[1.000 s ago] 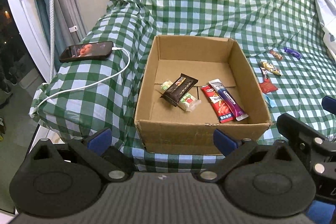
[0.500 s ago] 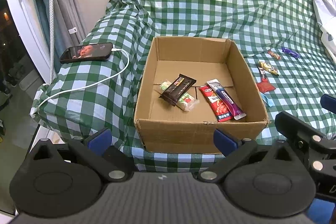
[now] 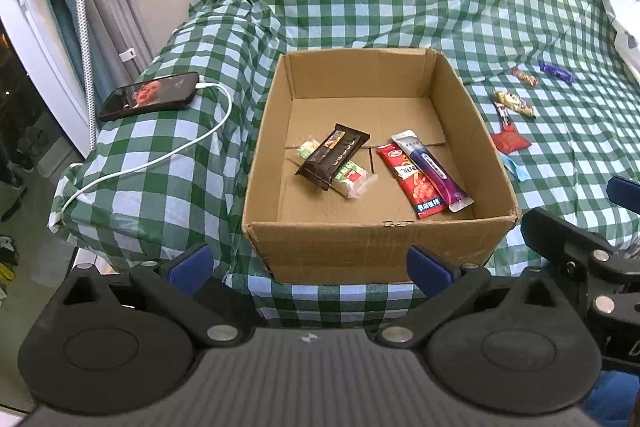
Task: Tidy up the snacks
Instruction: 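Withdraw both tools from the box toward the remaining snacks, then grasp the yellow wafer bar with the right tool while the left tool grasps the red square packet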
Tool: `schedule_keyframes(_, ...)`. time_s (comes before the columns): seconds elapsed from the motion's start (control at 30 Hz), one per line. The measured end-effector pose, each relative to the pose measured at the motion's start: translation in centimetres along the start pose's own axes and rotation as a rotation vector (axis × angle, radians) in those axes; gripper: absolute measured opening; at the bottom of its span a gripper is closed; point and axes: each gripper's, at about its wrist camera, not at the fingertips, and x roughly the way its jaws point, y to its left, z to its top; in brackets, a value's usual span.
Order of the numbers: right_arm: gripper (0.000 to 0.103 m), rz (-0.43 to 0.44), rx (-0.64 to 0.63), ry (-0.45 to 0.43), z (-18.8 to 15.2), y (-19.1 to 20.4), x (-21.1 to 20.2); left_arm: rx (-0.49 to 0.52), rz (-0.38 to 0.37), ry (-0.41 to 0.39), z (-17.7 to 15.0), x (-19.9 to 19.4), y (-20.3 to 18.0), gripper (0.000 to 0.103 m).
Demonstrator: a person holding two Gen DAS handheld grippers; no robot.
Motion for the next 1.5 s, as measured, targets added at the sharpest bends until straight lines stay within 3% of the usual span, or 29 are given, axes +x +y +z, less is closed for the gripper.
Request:
schedule_keyframes(0.27, 0.102, -0.039, 0.085, 0.008, 0.6, -4.1, 1.9, 0.023, -0.004, 0.037, 3.1, 2.3, -2.2, 0.103)
schedule_keyframes(0.57, 0.102, -0.226, 0.147, -0.021, 2.6, -14.1, 6.2, 0.032, -0.013, 0.069, 8.6, 5.8, -5.2, 0.103)
schedule_keyframes(0.73, 0.102, -0.349, 0.109, 0.021, 2.9, -21.5, 12.6, 0.049, -0.024, 0.111, 11.6, 8.8, -7.1, 0.103)
schedule_keyframes(0.87, 0.102, -0.411, 0.062, 0.117, 2.9, -27.8, 21.2, 0.061, -0.031, 0.137, 13.7, 11.1, -8.6, 0.103)
schedule_keyframes(1.0, 0.102, -0.387, -0.011, 0.191, 3.3, -31.7, 28.9, 0.079, -0.027, 0.142, 15.9, 13.3, -10.3, 0.103)
schedule_keyframes(1.17, 0.102, -0.305, -0.167, 0.242, 3.5, -32.6, 36.3, 0.101, -0.033, 0.143, 18.2, 15.8, -12.6, 0.103)
schedule_keyframes(1.23, 0.085, -0.238, -0.199, 0.242, 3.4, -32.5, 37.8, 0.125, -0.041, 0.138, 19.0, 16.6, -14.0, 0.103)
schedule_keyframes(1.27, 0.062, -0.191, -0.200, 0.229, 3.3, -32.5, 38.1, 0.136, -0.049, 0.133, 19.4, 17.0, -14.7, 0.103)
schedule_keyframes(1.3, 0.032, -0.152, -0.191, 0.211, 3.4, -32.4, 38.0, 0.148, -0.059, 0.128, 19.7, 17.3, -15.4, 0.103)
schedule_keyframes(1.33, 0.026, -0.142, -0.196, 0.214, 3.6, -32.1, 37.9, 0.166, -0.079, 0.122, 20.2, 17.6, -16.4, 0.103)
schedule_keyframes(1.5, 0.026, -0.226, -0.106, 0.236, 2.6, -33.6, 33.9, 0.278, -0.221, 0.102, 21.3, 19.1, -21.9, 0.103)
